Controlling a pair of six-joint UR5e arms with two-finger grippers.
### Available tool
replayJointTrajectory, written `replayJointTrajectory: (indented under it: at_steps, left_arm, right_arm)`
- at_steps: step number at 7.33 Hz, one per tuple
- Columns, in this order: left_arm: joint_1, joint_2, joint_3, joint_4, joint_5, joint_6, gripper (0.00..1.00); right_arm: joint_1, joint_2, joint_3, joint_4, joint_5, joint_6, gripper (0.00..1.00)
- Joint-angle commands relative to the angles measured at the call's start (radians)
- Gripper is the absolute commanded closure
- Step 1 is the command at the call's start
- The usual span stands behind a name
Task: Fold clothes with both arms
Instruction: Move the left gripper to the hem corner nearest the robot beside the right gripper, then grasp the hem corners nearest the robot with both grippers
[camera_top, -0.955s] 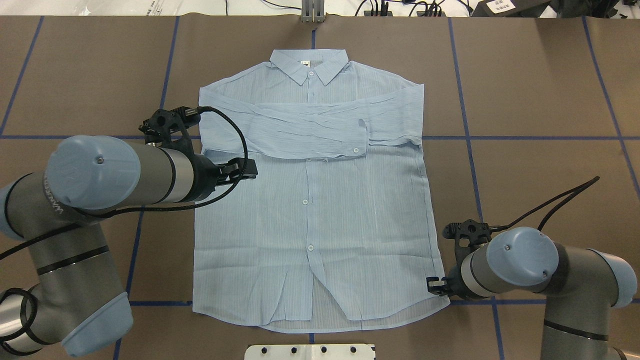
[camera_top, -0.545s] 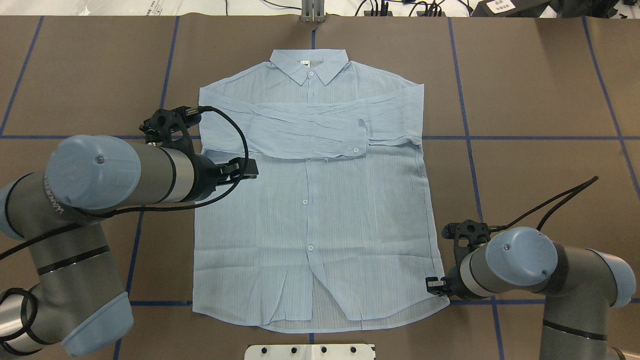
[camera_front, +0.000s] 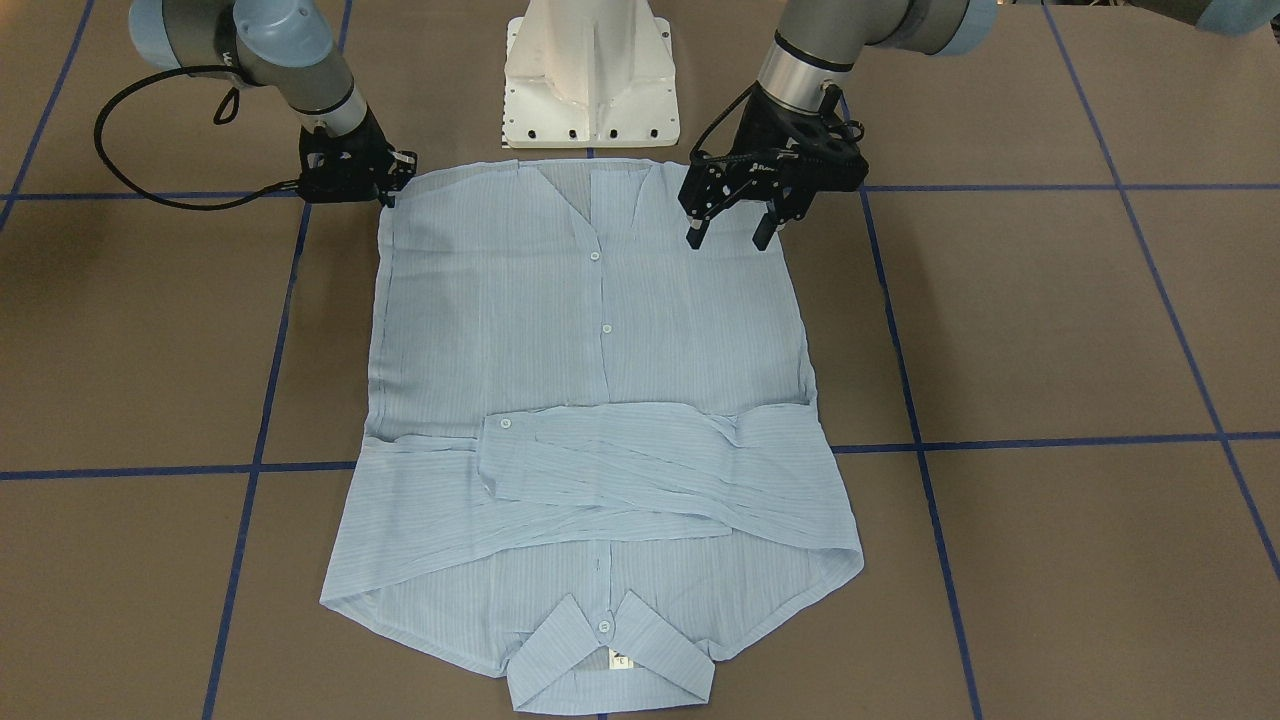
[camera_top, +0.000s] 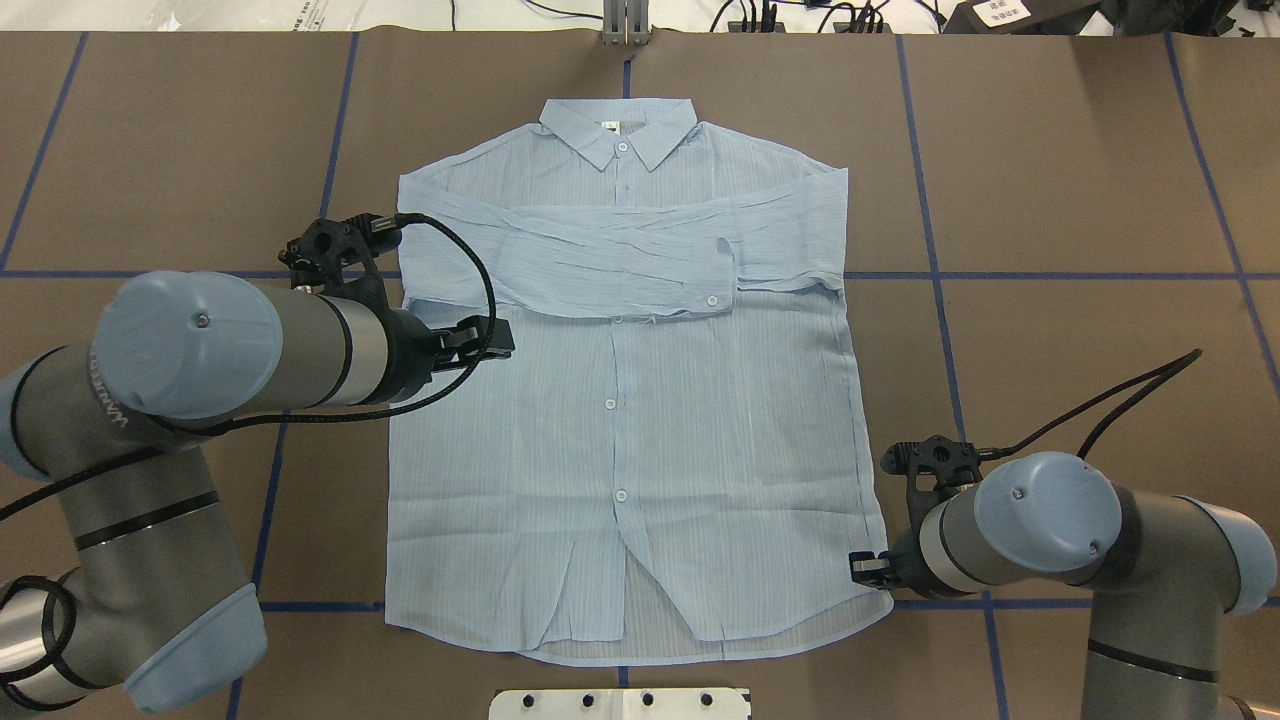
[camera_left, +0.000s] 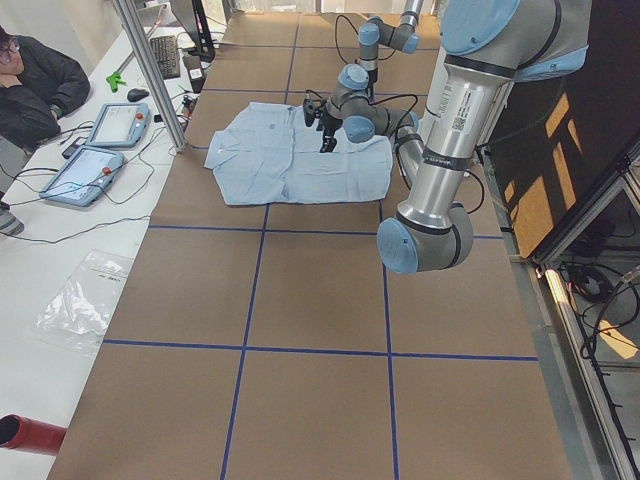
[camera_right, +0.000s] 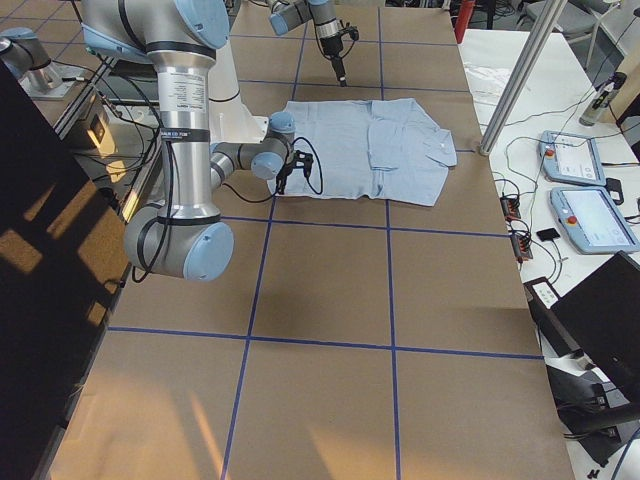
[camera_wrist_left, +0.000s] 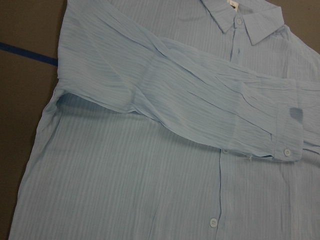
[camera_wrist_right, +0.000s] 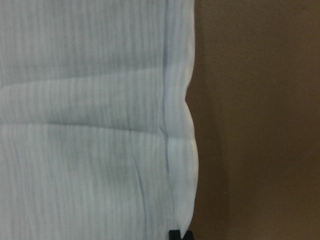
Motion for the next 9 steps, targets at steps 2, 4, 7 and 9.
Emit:
replayJointTrajectory:
  at_steps: [2, 4, 7, 9]
  left_arm:
    - [0.054, 0.067, -0.007, 0.0, 0.002, -0.032, 0.1]
    - [0.207, 0.198, -0.032, -0.008, 0.05, -0.134, 0.13]
    - [0.32, 0.252, -0.035, 0.011, 0.075, -0.206, 0.18]
    - [0.332, 0.247, -0.039, 0.051, 0.075, -0.216, 0.26]
  right_arm:
    - [-0.001, 0.007, 0.028, 0.001, -0.075, 0.002, 1.0]
    - [-0.001, 0.008, 0.031, 0.004, -0.149, 0.002, 1.0]
    - [-0.001, 0.01, 0.035, 0.007, -0.15, 0.002, 1.0]
    - [-0.001, 0.011, 0.038, 0.008, -0.15, 0.002, 1.0]
